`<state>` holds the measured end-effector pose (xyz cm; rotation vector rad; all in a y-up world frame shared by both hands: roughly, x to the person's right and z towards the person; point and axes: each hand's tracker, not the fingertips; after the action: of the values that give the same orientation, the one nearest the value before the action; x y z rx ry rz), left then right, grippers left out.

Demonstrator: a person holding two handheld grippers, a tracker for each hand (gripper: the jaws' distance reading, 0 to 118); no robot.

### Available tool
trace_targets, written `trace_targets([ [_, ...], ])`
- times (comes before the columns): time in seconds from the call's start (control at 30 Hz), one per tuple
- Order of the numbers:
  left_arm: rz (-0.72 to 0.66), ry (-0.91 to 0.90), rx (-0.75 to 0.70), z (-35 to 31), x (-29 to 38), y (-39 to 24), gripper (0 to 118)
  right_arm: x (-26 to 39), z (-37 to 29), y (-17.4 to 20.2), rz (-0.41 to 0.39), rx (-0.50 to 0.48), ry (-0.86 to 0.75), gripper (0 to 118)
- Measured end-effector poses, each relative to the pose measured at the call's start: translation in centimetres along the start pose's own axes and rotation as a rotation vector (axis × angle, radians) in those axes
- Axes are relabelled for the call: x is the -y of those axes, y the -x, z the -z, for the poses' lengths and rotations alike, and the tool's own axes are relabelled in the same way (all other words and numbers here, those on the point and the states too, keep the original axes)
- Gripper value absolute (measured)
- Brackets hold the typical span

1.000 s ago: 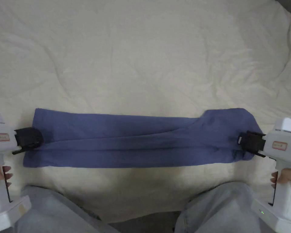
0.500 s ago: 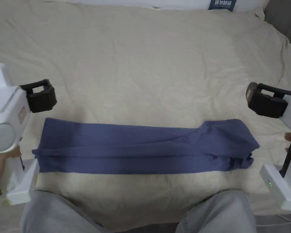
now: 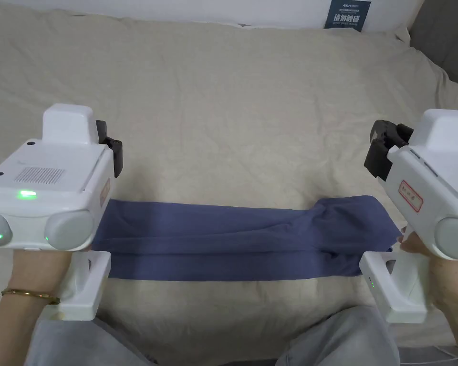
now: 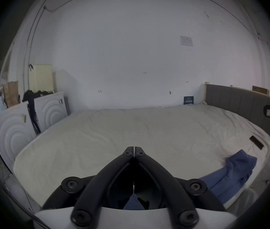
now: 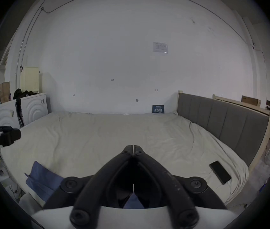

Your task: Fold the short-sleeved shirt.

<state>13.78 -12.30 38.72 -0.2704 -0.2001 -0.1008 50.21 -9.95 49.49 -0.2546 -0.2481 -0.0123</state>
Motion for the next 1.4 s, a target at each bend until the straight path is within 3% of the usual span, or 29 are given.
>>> trace_targets([
  [0.17,-0.121,0.131,0.068,2.2,-1.1,3.6,1,-0.1,0.2,-0.1,0.011,-0.013,0.028,2],
  [0.2,-0.168,0.150,0.074,2.6,-1.2,4.4,11,-0.1,0.2,-0.2,0.015,-0.018,0.032,2],
  [0.27,-0.268,0.249,0.131,4.2,-1.0,7.2,66,0.0,0.3,0.0,0.016,-0.022,0.044,2],
  [0.33,-0.382,0.364,0.185,6.0,0.1,9.7,109,0.1,0.6,-0.2,0.017,-0.022,0.057,2],
  [0.4,-0.433,0.422,0.214,7.2,1.9,12.1,118,0.2,0.6,0.1,0.023,-0.022,0.075,2],
  [0.73,-0.749,0.659,0.274,9.0,13.2,19.5,118,0.8,2.3,-0.1,0.014,0.021,0.164,2],
  [0.83,-0.844,0.637,0.303,8.6,15.3,19.5,118,0.8,2.7,0.0,-0.012,0.035,0.187,2],
  [0.9,-0.899,0.616,0.362,8.4,15.9,19.0,111,0.7,2.8,0.1,-0.017,0.039,0.195,2],
  [1.1,-0.908,0.592,0.399,8.9,16.2,17.5,106,0.7,2.8,0.2,-0.013,0.047,0.205,2],
  [1.17,-0.914,0.592,0.399,9.2,15.9,17.5,90,0.8,2.7,0.5,-0.006,0.045,0.209,2],
  [1.2,-0.919,0.591,0.407,9.1,15.8,17.2,72,1.0,2.7,0.4,-0.004,0.043,0.210,2],
  [1.23,-0.925,0.596,0.408,9.2,15.8,17.3,42,1.1,2.6,0.5,-0.003,0.042,0.212,2],
  [1.27,-0.918,0.630,0.383,9.6,16.0,16.9,26,1.2,2.5,0.6,-0.002,0.039,0.215,2],
  [1.4,-0.850,0.668,0.378,9.8,16.3,15.7,14,1.4,2.4,0.6,-0.001,0.035,0.221,2],
])
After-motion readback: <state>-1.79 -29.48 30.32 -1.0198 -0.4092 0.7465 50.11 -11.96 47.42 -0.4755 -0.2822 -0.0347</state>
